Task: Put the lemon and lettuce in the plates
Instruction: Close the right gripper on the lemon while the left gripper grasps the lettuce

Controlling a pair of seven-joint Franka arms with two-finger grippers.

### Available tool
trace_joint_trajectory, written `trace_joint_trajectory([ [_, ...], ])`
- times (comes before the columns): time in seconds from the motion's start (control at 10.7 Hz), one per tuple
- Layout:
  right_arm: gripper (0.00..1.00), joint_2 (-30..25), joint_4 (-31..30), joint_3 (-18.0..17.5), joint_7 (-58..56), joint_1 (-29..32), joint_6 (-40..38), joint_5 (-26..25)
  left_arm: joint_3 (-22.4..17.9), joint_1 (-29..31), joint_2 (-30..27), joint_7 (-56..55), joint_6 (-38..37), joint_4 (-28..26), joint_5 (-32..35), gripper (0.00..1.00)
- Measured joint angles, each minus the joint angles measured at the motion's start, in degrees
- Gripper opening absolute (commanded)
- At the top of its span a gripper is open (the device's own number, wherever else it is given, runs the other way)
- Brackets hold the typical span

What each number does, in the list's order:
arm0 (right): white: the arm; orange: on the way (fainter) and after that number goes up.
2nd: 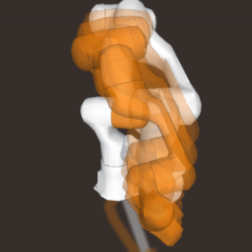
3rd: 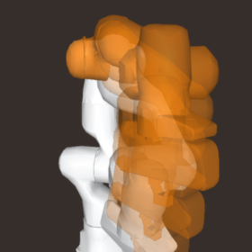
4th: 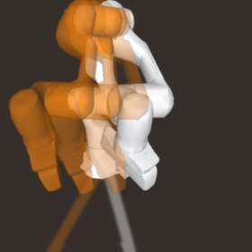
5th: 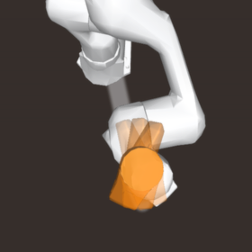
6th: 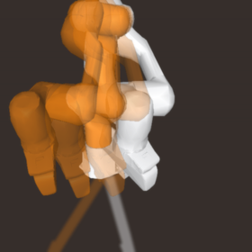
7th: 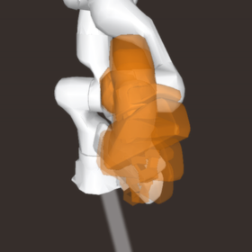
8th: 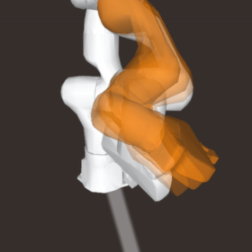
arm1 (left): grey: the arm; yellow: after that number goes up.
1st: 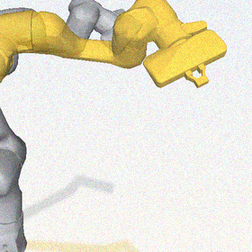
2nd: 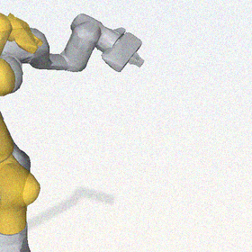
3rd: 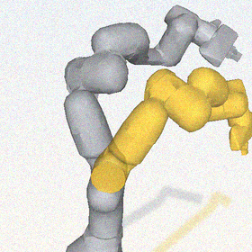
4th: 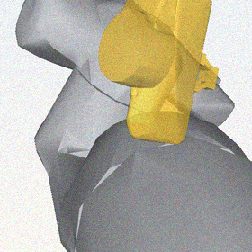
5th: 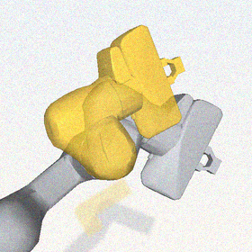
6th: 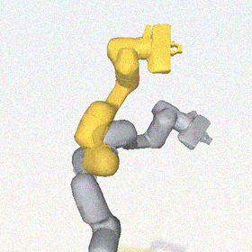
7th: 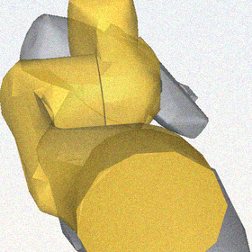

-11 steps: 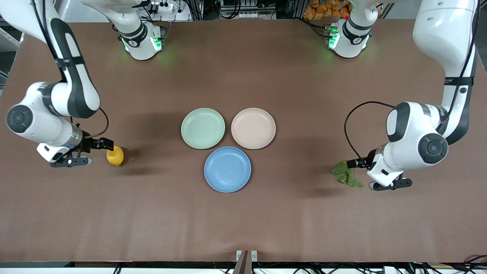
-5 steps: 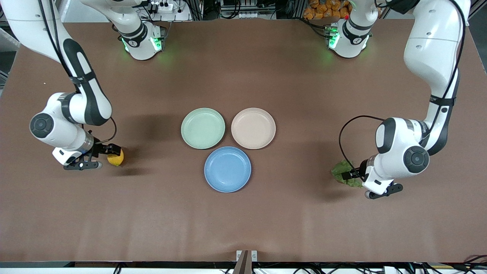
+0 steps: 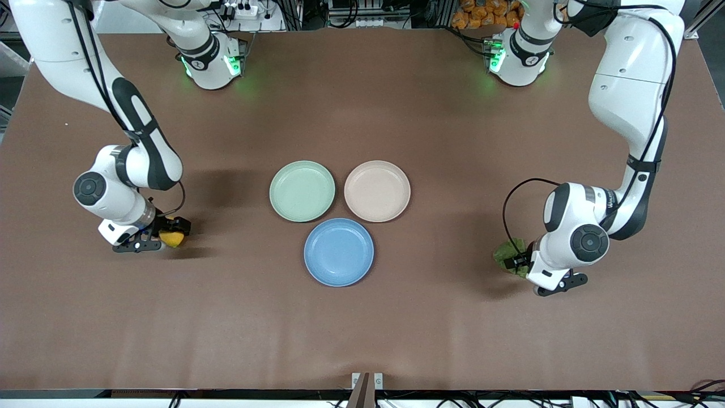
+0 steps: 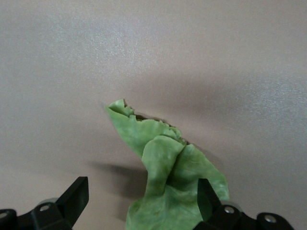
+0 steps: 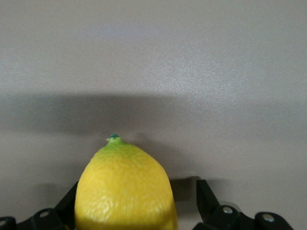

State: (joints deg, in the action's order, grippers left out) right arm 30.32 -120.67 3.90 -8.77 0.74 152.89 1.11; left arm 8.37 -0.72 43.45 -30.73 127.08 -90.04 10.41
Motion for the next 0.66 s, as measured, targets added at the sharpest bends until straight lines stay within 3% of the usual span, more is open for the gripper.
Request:
trace_joint_trajectory([
  [0.09,1.00,-0.1,0.0,0.0,0.0,0.0,0.2,0.0,0.0,0.0,0.1,0.0,0.3,0.0,0.0,1.00],
  [0.19,0.91,-0.1,0.0,-0.1,0.0,0.0,0.3,0.0,0.0,0.0,0.3,0.0,0.8,0.0,0.0,1.00],
  [0.28,0.35,-0.1,0.0,-0.1,0.0,-0.1,0.3,0.0,0.0,-0.2,0.4,-0.1,1.1,0.0,0.0,1.00],
  [0.38,0.06,-0.1,0.0,-0.2,-0.1,-0.2,0.3,0.0,0.0,-0.5,0.5,-0.6,1.4,0.0,0.0,1.00],
  [0.47,0.00,-0.1,0.0,-0.3,-0.1,-0.2,0.3,0.0,0.0,-0.8,0.5,-1.0,1.7,0.0,0.0,1.00],
  [0.66,0.00,-0.3,0.0,-0.6,0.1,-0.3,0.2,0.0,0.0,-1.0,0.7,-1.1,2.1,0.0,0.0,1.00],
])
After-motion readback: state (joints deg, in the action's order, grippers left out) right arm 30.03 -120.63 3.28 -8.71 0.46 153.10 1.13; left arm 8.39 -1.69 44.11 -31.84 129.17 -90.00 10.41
